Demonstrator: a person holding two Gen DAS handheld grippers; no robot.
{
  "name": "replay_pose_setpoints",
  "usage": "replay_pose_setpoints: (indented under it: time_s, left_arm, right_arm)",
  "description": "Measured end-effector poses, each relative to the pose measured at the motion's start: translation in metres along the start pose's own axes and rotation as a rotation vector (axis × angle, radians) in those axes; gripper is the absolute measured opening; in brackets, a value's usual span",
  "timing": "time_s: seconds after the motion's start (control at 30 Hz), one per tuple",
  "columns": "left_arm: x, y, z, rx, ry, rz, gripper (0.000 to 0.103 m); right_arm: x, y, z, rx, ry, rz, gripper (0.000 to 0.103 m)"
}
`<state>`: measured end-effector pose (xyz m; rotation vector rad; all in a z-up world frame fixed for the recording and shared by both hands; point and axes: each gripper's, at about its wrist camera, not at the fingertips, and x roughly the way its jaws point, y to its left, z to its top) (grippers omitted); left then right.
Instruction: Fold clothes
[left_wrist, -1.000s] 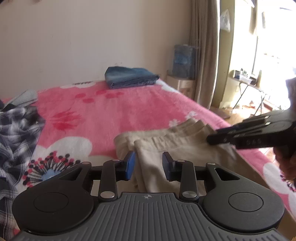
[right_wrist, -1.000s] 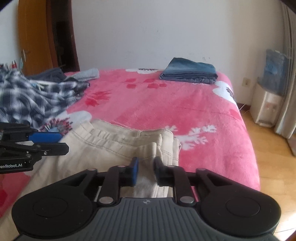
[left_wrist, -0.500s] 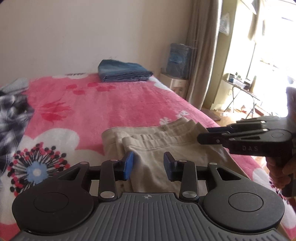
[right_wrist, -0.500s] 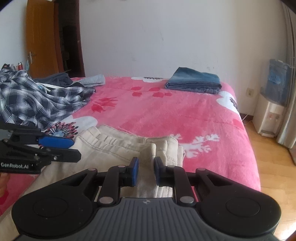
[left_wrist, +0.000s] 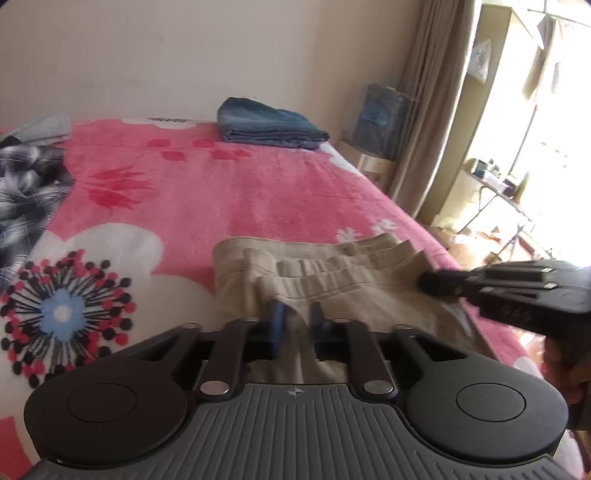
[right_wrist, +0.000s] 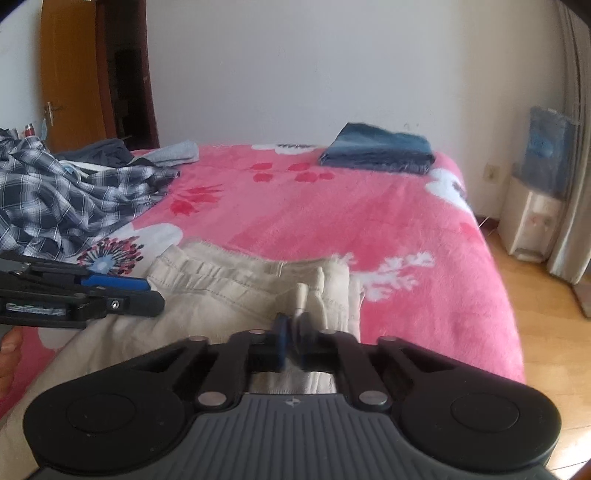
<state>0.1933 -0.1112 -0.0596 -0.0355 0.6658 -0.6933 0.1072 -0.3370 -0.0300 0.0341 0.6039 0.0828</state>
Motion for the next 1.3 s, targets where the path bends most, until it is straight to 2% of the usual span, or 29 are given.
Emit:
replay_pose_setpoints:
  time_s: [0.13,0.3,0.37,0.47,0.63,0.7,0.73,0.77,0.8,0.83,0.87,0.9,0.93,1.17,1.3]
  left_arm:
    - [-0.006,0.002,0.001,-0.021,-0.016,-0.002,0.000]
    - [-0.016,0.000,0.013,-0.012,-0.078,0.014,0.000]
    - [-0.011,0.000,0.017,-0.004,-0.070,0.024,0.000]
    - [0.008,0.003,0.009,0.005,-0.016,0.063,0.000]
    - [0.011,-0.003,-0.001,0.058,-0.041,0.089,0.003]
    - [0.010,-0.003,0.000,0.060,-0.044,0.089,0.006]
    - [0.009,-0.002,0.000,0.055,-0.046,0.092,0.014]
    - [0.008,0.000,0.002,0.043,-0.049,0.100,0.026]
    - [0.007,0.001,0.003,0.034,-0.057,0.110,0.032]
    - [0.005,0.003,0.004,0.025,-0.065,0.119,0.037]
    - [0.005,0.005,0.005,0.014,-0.065,0.118,0.038]
    - [0.006,0.008,0.005,-0.003,-0.050,0.099,0.038]
    - [0.007,0.012,0.006,-0.023,-0.035,0.081,0.038]
    - [0.010,0.025,0.007,-0.096,-0.021,0.006,0.037]
    - [0.012,0.030,0.007,-0.120,-0.028,-0.024,0.035]
  right_arm:
    - [-0.010,0.003,0.004,-0.019,-0.047,-0.023,0.001]
    - [-0.019,0.007,0.013,-0.031,-0.101,-0.040,0.001]
    - [-0.019,0.006,0.018,-0.026,-0.117,-0.044,0.001]
    - [-0.005,0.002,0.017,-0.010,-0.088,-0.048,0.001]
    - [0.021,-0.006,-0.001,0.029,-0.006,-0.042,0.002]
    - [0.019,-0.007,-0.001,0.042,-0.010,-0.034,0.003]
    - [0.017,-0.008,-0.001,0.051,-0.010,-0.029,0.004]
    - [0.016,-0.010,0.000,0.062,-0.010,-0.025,0.005]
    - [0.015,-0.011,0.001,0.074,-0.009,-0.020,0.007]
    - [0.013,-0.013,0.001,0.085,-0.011,-0.014,0.015]
    - [0.010,-0.015,0.001,0.093,-0.018,-0.013,0.021]
    - [0.008,-0.017,0.002,0.099,-0.026,-0.016,0.033]
    - [0.005,-0.020,0.002,0.106,-0.034,-0.019,0.037]
    - [0.013,-0.040,0.004,0.206,-0.014,0.056,0.037]
    - [0.019,-0.037,0.007,0.176,-0.016,0.091,0.037]
